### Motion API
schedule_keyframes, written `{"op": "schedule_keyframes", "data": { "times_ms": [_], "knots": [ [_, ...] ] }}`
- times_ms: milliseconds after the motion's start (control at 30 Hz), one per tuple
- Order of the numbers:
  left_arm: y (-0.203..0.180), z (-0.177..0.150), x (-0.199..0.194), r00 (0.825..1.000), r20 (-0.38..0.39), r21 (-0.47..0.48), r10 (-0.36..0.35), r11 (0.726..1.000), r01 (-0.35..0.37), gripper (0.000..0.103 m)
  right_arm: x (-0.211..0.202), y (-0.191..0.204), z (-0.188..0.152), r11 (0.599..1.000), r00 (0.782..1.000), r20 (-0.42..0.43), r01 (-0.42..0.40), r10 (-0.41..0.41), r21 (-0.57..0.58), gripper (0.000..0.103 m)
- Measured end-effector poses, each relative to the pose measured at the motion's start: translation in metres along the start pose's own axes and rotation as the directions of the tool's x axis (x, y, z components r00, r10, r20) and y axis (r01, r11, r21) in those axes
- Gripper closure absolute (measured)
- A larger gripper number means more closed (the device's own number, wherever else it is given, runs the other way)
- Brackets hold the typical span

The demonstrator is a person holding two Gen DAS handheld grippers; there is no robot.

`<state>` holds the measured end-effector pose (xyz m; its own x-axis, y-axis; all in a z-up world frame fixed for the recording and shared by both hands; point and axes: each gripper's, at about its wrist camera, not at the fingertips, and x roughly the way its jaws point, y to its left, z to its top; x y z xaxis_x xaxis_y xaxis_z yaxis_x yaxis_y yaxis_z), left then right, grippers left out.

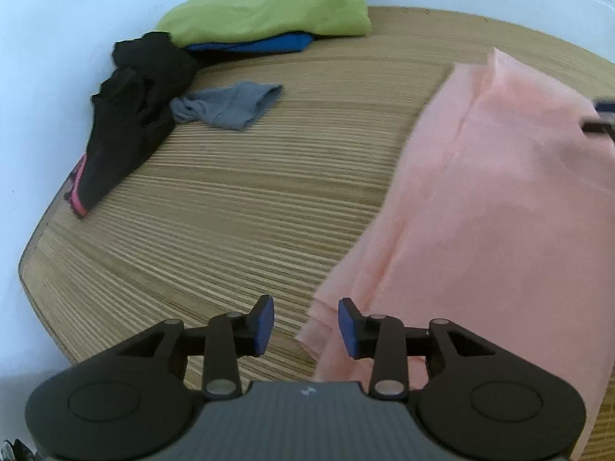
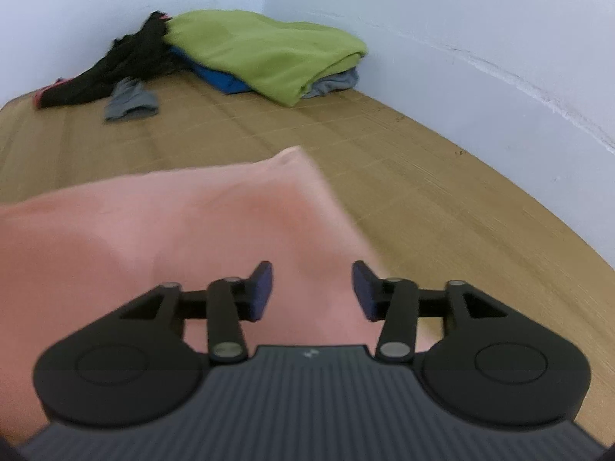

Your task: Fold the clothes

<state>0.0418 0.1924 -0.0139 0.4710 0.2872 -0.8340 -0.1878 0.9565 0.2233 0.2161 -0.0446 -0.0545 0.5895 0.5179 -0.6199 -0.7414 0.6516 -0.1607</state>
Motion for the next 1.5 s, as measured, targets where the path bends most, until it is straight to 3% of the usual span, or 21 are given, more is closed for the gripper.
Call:
{"op": "schedule_keyframes", "data": {
  "times_ms": [167,200,267,333,433,567,700,800,867,933,1000,1067,1133,1200,1267,1300,1400,1500],
  "knots": [
    [-0.014,0.002,-0.013,0.990,0.059,0.018,-0.131,0.991,0.130,0.064,0.001,-0.015,-0.008,0.984,0.993,-0.010,0.122,-0.122,0.131,0.053],
    [-0.019,0.003,-0.016,0.984,0.069,0.027,-0.163,0.987,0.161,0.064,0.004,-0.022,-0.006,0.975,0.991,-0.005,0.131,-0.133,0.179,0.053],
    [-0.042,-0.002,-0.018,0.957,0.068,0.056,-0.281,0.959,0.278,0.063,0.014,-0.033,-0.004,0.967,0.993,-0.009,0.117,-0.118,0.229,0.053],
    [-0.067,-0.010,-0.013,0.938,0.041,0.103,-0.345,0.935,0.339,0.064,0.028,-0.034,-0.003,0.972,0.994,-0.042,0.108,-0.101,0.208,0.053],
    [-0.093,-0.026,-0.013,0.934,0.028,0.162,-0.355,0.924,0.346,0.061,0.032,-0.027,-0.014,0.986,0.990,-0.090,0.115,-0.105,0.117,0.053],
    [-0.103,-0.033,-0.022,0.915,-0.010,0.188,-0.403,0.898,0.397,0.059,0.013,-0.041,-0.032,0.984,0.980,-0.117,0.168,-0.160,0.058,0.053],
    [-0.117,-0.041,-0.032,0.915,-0.033,0.249,-0.402,0.883,0.397,0.057,0.003,-0.055,-0.038,0.973,0.961,-0.160,0.229,-0.224,0.017,0.053],
    [-0.122,-0.044,-0.036,0.914,-0.044,0.273,-0.403,0.876,0.399,0.054,-0.004,-0.044,-0.026,0.974,0.973,-0.055,0.227,-0.226,0.012,0.052],
    [-0.121,-0.050,-0.038,0.917,-0.052,0.287,-0.396,0.873,0.393,0.054,-0.001,-0.031,-0.013,0.988,0.988,0.017,0.155,-0.155,0.028,0.052],
    [-0.115,-0.045,-0.038,0.923,-0.046,0.257,-0.382,0.888,0.381,0.056,0.017,-0.019,0.001,0.997,0.997,0.044,0.061,-0.063,0.052,0.052],
    [-0.102,-0.036,-0.037,0.936,-0.001,0.209,-0.353,0.915,0.345,0.056,0.039,-0.010,0.013,0.997,0.999,0.047,-0.018,0.014,0.080,0.052],
    [-0.092,-0.030,-0.033,0.960,0.036,0.152,-0.279,0.951,0.270,0.056,0.065,-0.005,0.023,0.991,0.998,0.017,-0.061,0.060,0.115,0.052],
    [-0.073,-0.028,-0.021,0.973,0.026,0.100,-0.231,0.969,0.228,0.056,0.083,-0.006,0.020,0.991,0.999,-0.023,-0.043,0.046,0.127,0.050],
    [-0.053,-0.031,-0.009,0.979,0.003,0.042,-0.206,0.978,0.206,0.049,0.084,-0.014,0.010,0.989,1.000,-0.023,-0.003,0.006,0.150,0.045],
    [-0.039,-0.031,-0.011,0.978,0.004,0.033,-0.208,0.978,0.208,0.049,0.078,-0.033,0.000,0.975,0.998,-0.041,0.052,-0.044,0.217,0.035],
    [-0.032,-0.031,-0.012,0.978,0.005,0.029,-0.210,0.977,0.210,0.051,0.074,-0.045,-0.007,0.965,0.996,-0.054,0.077,-0.065,0.251,0.034],
    [-0.011,-0.030,-0.015,0.977,0.006,0.016,-0.214,0.977,0.214,0.052,0.052,-0.062,-0.015,0.947,0.984,-0.083,0.173,-0.156,0.271,0.034],
    [0.009,-0.024,-0.024,0.976,0.038,0.081,-0.213,0.974,0.210,0.050,0.003,-0.041,-0.024,0.926,0.989,-0.069,0.144,-0.128,0.349,0.034]
  ]
}}
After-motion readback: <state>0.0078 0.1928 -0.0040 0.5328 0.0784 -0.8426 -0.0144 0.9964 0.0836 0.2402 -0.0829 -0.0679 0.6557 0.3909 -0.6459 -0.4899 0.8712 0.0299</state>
